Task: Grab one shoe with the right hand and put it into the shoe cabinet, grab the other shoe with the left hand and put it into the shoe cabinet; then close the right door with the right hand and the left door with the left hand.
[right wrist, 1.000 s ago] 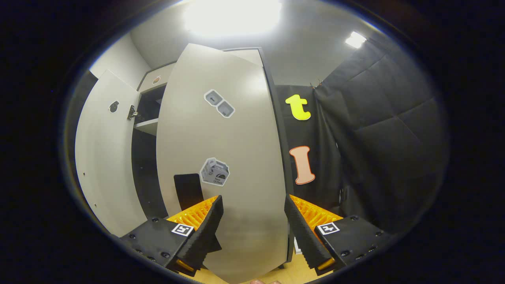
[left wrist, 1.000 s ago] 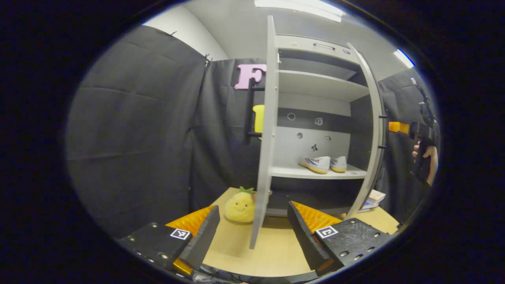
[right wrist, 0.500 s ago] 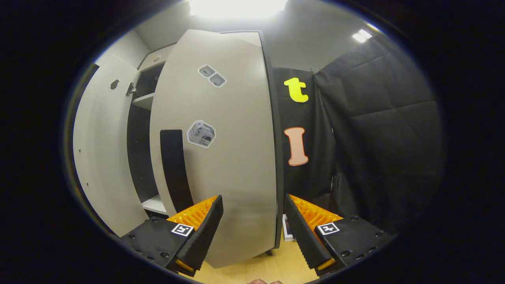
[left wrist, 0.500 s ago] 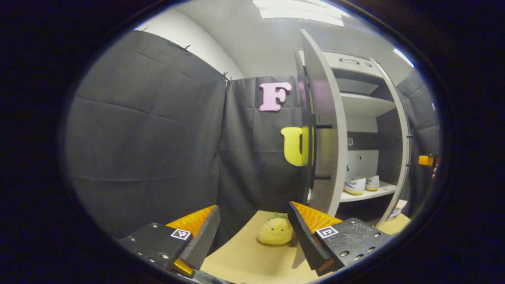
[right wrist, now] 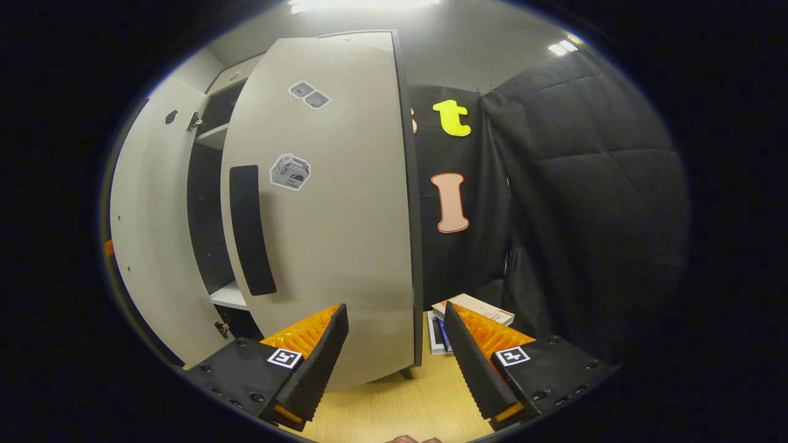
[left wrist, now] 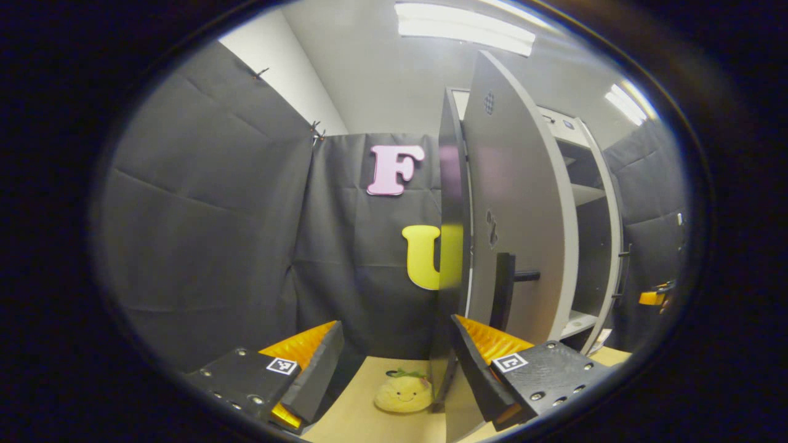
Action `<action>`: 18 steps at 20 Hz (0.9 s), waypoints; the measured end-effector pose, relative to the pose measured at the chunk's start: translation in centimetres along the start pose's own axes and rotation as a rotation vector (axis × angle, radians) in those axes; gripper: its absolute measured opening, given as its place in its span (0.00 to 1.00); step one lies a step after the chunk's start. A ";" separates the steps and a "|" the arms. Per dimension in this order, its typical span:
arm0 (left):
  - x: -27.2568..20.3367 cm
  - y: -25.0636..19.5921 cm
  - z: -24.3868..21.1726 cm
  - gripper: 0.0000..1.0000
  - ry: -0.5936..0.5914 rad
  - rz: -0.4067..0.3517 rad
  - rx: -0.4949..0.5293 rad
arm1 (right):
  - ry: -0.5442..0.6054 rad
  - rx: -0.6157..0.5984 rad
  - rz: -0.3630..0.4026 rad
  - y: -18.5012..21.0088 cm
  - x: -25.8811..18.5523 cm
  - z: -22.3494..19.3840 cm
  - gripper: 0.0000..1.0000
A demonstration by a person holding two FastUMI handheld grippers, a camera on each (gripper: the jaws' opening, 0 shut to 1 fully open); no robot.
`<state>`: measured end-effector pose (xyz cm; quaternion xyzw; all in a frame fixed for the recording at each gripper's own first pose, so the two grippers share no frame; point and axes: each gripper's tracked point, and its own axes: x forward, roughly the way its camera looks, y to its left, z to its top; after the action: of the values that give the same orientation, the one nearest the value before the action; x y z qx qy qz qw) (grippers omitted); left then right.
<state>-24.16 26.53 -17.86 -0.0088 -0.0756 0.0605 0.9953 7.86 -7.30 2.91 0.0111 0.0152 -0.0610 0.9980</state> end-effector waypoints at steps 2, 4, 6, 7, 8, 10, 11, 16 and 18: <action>1.1 -0.6 0.0 0.98 0.009 -0.033 -0.003 | 0.009 -0.012 -0.019 -0.8 -0.4 -0.5 0.98; 1.8 -1.4 0.4 0.98 0.002 -0.067 0.011 | 0.031 -0.017 -0.035 -1.6 -0.5 -1.1 0.98; 2.4 -2.1 0.6 0.95 0.001 -0.090 0.025 | 0.059 -0.009 -0.049 -2.4 -0.7 -1.7 0.98; 2.4 -2.0 0.5 0.93 0.006 -0.096 0.016 | 0.065 -0.004 -0.054 -2.7 -0.8 -1.8 0.98; 2.4 -1.9 0.3 0.93 0.016 -0.100 -0.006 | 0.065 -0.002 -0.059 -2.9 -0.8 -1.8 0.98; 2.1 -2.4 -0.2 0.96 0.037 -0.104 -0.047 | 0.068 -0.007 -0.061 -3.1 -0.5 -1.9 0.98; 2.0 -2.6 -0.2 0.94 0.044 -0.108 -0.052 | 0.072 -0.010 -0.061 -3.3 -0.3 -2.3 0.98; 1.4 -6.7 -0.2 0.93 0.088 -0.109 -0.019 | 0.076 0.010 -0.030 -4.2 1.7 -2.8 0.98; 1.2 -9.2 -0.3 0.93 0.100 -0.115 -0.008 | 0.081 0.014 -0.007 -4.8 2.8 -2.7 0.98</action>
<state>-21.86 17.53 -17.73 -0.0117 -0.0266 0.0024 0.9996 9.95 -12.37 -0.02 0.0203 0.0553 -0.0642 0.9962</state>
